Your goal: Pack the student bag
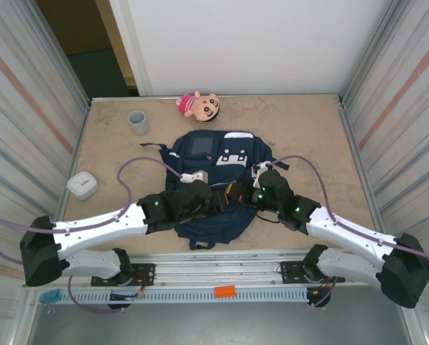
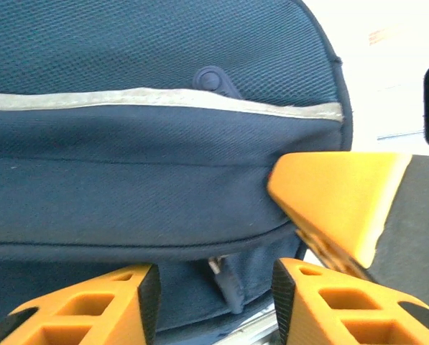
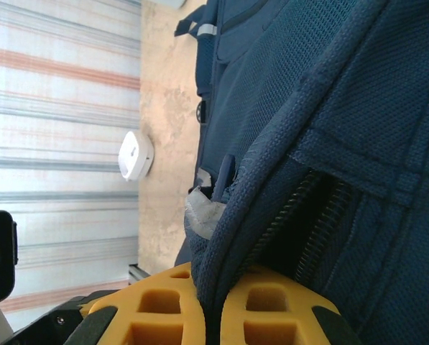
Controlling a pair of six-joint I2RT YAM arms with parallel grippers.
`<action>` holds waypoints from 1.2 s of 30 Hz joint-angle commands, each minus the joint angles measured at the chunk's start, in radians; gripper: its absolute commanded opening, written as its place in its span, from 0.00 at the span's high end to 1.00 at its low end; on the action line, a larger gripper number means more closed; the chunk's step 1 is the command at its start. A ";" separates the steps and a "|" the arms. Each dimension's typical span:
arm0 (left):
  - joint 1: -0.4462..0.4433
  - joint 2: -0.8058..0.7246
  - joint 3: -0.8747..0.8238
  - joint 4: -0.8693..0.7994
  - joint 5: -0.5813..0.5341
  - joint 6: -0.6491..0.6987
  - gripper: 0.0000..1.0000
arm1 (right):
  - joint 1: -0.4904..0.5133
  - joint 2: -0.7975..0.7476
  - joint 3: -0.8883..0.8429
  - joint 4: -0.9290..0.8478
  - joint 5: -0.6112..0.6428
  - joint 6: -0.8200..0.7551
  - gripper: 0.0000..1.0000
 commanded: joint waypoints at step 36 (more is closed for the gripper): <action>0.162 -0.139 -0.167 -0.101 -0.072 0.301 1.00 | -0.400 -0.040 0.117 -0.289 -0.447 -0.286 0.95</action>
